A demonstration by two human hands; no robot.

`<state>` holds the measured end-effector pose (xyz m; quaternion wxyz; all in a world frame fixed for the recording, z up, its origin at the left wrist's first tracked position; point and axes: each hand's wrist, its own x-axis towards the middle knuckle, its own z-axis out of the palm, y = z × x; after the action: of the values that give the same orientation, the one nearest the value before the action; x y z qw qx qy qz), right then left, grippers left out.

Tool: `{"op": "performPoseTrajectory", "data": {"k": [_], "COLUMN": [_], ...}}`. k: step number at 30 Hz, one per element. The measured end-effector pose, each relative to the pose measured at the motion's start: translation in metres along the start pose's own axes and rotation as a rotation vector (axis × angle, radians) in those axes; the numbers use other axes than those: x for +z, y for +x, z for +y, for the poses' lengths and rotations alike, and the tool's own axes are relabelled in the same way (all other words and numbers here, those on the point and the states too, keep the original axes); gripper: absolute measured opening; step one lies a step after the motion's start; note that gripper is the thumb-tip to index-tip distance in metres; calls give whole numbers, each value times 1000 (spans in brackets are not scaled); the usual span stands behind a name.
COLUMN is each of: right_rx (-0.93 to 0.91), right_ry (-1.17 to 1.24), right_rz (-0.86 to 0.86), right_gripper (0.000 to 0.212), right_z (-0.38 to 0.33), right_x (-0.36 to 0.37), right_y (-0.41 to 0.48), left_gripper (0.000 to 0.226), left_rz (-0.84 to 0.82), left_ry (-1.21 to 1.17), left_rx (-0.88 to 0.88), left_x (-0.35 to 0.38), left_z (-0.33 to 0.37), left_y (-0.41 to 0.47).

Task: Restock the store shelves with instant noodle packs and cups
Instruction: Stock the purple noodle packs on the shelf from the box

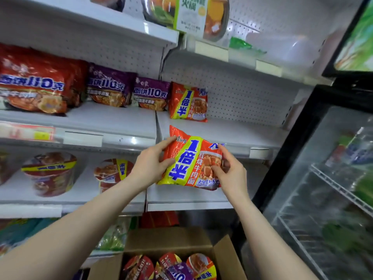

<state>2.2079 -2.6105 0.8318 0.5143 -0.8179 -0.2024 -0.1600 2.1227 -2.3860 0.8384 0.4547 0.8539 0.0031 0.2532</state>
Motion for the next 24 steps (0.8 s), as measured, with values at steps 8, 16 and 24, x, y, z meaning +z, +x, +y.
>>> {"op": "performPoseTrajectory", "data": {"k": [8,16,24], "right_rx": [-98,-144,-150], "right_ry": [0,17,-6], "right_rz": [15,12,-81], "right_gripper": [57,57,58], "right_z": [-26,-21,-14], "right_x": [-4,-5,8], "right_y": [79,157,230], "left_gripper": [60,60,66], "left_rz": [89,162,231], "left_ry": [53,100,193], "left_rx": [60,106,71], "left_x": [-14,-2,16], "left_z": [29,39,23], "left_y": [65,132,205]}}
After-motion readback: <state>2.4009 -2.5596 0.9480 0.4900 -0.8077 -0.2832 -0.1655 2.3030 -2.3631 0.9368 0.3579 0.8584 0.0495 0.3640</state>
